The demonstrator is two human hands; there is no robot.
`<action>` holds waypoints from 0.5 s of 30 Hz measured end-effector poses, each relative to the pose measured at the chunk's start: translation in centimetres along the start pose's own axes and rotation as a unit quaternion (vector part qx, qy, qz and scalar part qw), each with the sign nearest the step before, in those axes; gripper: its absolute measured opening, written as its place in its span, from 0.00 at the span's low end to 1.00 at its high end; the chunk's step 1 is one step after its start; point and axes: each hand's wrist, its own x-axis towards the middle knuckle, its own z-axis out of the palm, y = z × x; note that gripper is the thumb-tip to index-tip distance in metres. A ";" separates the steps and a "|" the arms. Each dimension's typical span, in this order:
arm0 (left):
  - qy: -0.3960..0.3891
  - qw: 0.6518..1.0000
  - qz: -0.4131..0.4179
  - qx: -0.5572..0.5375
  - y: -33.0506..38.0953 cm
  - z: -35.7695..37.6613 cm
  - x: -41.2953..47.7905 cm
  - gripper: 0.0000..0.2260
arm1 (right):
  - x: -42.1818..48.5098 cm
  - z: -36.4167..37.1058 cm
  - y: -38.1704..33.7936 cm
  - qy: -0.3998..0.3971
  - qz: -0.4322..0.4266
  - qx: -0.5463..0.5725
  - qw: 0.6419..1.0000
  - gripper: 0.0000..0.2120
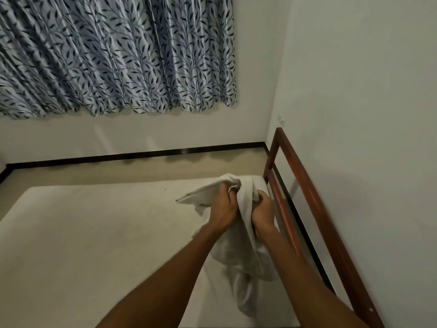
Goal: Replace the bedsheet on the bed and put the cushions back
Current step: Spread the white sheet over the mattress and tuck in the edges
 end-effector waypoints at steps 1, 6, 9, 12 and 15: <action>-0.006 1.000 -0.013 -0.003 0.1 -0.1 0.5 0.08 | -0.5 0.2 -0.6 0.019 0.008 0.013 1.000 0.15; -0.038 0.991 -0.128 -0.034 -1.4 -0.4 2.4 0.10 | -1.1 2.9 -0.5 0.004 0.069 0.039 0.997 0.12; -0.039 0.969 -0.193 -0.149 -3.2 -0.7 3.0 0.15 | -1.4 4.1 -0.1 -0.034 0.078 0.080 0.993 0.15; -0.021 0.952 -0.237 -0.196 -4.0 -1.8 3.6 0.13 | -1.7 5.0 -0.2 -0.135 0.056 0.052 0.988 0.24; -0.019 0.945 -0.253 -0.204 -4.7 -3.0 4.3 0.13 | -1.4 5.5 -0.2 -0.196 0.034 -0.026 0.980 0.34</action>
